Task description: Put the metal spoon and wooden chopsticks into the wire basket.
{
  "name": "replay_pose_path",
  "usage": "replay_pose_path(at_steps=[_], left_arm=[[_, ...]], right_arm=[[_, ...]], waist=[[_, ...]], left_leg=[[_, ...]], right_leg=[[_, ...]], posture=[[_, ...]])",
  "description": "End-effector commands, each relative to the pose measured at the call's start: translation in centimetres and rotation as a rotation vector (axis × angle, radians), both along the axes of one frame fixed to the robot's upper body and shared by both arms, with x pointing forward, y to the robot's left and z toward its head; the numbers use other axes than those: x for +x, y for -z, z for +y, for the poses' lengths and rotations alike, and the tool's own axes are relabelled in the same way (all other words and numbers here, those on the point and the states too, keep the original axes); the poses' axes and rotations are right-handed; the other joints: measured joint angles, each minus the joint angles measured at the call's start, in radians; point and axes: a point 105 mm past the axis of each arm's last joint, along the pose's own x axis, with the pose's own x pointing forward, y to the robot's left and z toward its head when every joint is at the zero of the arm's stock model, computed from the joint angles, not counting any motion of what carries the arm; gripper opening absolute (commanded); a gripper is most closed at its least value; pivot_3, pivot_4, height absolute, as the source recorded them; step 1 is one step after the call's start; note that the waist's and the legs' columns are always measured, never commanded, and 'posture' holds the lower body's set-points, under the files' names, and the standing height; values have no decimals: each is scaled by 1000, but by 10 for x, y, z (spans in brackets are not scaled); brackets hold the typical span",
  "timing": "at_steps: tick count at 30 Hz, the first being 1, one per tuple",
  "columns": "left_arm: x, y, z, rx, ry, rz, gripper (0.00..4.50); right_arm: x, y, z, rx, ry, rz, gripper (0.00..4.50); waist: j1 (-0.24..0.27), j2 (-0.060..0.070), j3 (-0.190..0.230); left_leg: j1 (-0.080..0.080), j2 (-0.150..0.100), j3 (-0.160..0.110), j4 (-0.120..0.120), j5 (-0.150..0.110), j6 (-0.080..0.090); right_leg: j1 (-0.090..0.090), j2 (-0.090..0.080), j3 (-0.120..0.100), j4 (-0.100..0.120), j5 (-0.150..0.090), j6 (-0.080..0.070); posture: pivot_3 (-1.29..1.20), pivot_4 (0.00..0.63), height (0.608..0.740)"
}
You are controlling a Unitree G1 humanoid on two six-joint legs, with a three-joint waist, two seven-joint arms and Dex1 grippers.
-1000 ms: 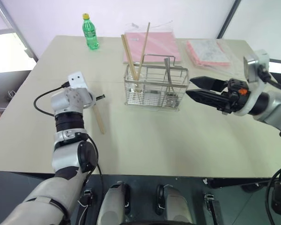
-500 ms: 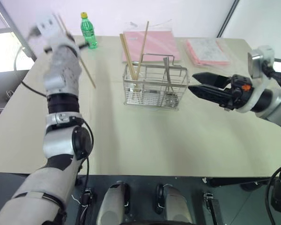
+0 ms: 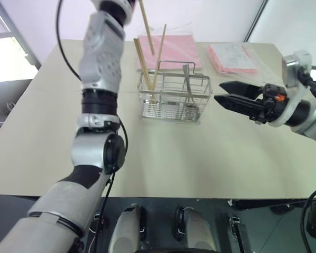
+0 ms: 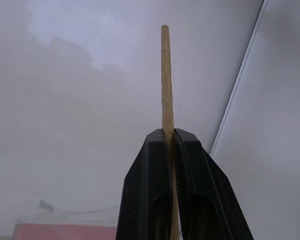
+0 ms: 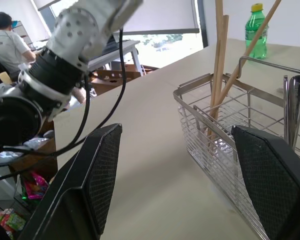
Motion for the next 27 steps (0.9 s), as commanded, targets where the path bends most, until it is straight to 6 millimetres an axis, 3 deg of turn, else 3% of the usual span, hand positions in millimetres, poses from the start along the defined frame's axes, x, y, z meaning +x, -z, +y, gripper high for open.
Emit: replay_pose_path(at_steps=[1,3,6,9,13,17,21,27], left_arm=[[-5,6,-15,86,4,-40,36],[-5,21,-24,146,16,-27,36],[-8,37,-31,206,7,-29,999],[-11,42,-34,193,23,-21,2527],[-17,35,-26,157,45,-15,4456],[-25,19,0,174,70,-7,4456],[-47,4,39,469,133,-41,4456],[-66,60,105,1004,86,95,4456]], right_arm=[[-9,-14,-5,0,24,-66,3602],[-9,-14,-6,5,37,-66,3602],[-8,-13,-7,9,47,-66,3602],[-6,-13,-6,15,51,-66,3602],[-3,-12,-5,20,53,-65,3602],[-1,-10,-4,12,47,-65,3602],[4,-4,-10,-44,56,-64,3602],[14,16,-25,-187,63,-60,3602]], waist=[[-1,0,0],[-2,0,0],[-1,0,0],[-2,0,0],[-2,0,0],[-4,0,0],[-25,1,0],[-27,3,-1]], left_leg=[[0,0,0,0,0,0],[0,0,0,0,0,0],[0,0,0,0,0,0],[0,1,0,0,-1,1],[-1,1,-1,0,-1,1],[0,1,-1,0,-1,1],[0,1,-1,-1,0,1],[1,1,1,-2,2,-3]], right_leg=[[0,0,0,0,0,0],[-1,0,0,0,0,0],[-1,0,0,0,0,0],[-1,0,0,0,0,0],[-1,0,0,0,0,0],[-1,0,0,0,0,0],[-3,2,1,1,0,-1],[-1,2,2,0,-1,-1]], posture=[[0,150,699],[0,150,699],[0,150,699],[0,150,699],[0,150,699],[0,150,699],[0,150,699],[0,150,699]])
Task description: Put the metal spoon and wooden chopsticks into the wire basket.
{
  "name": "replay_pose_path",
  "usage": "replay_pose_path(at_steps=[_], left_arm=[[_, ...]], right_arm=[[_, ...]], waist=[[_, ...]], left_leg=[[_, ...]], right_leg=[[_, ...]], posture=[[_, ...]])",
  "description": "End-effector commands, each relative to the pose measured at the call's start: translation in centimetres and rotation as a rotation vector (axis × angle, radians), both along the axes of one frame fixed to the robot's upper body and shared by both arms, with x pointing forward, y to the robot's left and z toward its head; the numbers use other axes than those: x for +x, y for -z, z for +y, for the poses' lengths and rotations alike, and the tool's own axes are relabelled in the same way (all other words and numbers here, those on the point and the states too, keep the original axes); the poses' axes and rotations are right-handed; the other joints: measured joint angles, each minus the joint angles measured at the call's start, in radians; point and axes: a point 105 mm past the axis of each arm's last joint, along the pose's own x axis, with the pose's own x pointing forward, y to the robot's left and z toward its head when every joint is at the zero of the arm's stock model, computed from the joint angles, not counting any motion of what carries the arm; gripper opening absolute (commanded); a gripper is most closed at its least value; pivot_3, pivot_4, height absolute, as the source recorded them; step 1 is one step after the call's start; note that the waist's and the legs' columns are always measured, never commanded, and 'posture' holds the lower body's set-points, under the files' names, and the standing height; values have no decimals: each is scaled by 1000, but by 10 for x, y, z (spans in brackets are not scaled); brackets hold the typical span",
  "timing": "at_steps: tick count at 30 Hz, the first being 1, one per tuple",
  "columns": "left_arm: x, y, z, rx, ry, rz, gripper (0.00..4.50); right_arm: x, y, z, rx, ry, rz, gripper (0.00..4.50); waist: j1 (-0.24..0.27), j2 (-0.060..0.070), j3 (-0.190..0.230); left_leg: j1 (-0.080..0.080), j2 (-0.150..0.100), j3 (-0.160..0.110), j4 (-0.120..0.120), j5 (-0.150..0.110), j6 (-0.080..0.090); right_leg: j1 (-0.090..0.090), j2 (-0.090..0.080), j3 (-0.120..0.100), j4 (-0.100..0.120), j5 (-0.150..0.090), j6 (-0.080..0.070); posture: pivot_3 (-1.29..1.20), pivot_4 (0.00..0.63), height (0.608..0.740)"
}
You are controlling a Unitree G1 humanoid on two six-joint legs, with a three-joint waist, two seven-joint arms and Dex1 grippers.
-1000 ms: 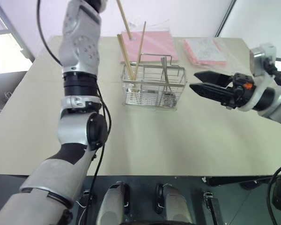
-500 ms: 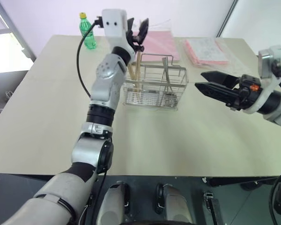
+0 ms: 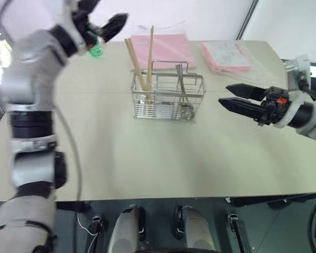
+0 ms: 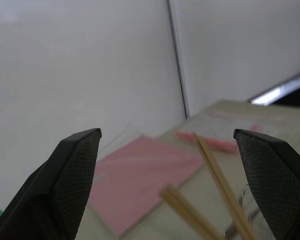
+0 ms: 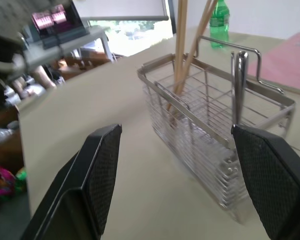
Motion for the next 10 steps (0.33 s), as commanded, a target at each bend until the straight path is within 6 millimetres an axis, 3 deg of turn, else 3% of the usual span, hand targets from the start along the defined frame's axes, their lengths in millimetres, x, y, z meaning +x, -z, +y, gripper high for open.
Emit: replay_pose_path(at_steps=[1,6,10], left_arm=[[-10,34,15,215,7,73,4456],[-37,69,22,334,86,193,4456],[-41,73,28,337,48,207,4456]], right_arm=[[3,-1,-6,-53,-14,-41,3602],[8,5,-9,-80,-29,-30,3602],[12,7,-9,-84,-33,-32,3602]], waist=[[4,0,0],[4,-2,1],[2,-2,1]], left_leg=[[0,0,-1,0,0,0],[-3,0,-2,1,-1,1],[-2,0,-1,0,0,0]], right_leg=[[0,0,0,0,0,0],[-1,-1,0,-1,-2,-3],[-1,-1,0,-1,-1,-2]], posture=[[0,150,699],[0,150,699],[0,150,699]])
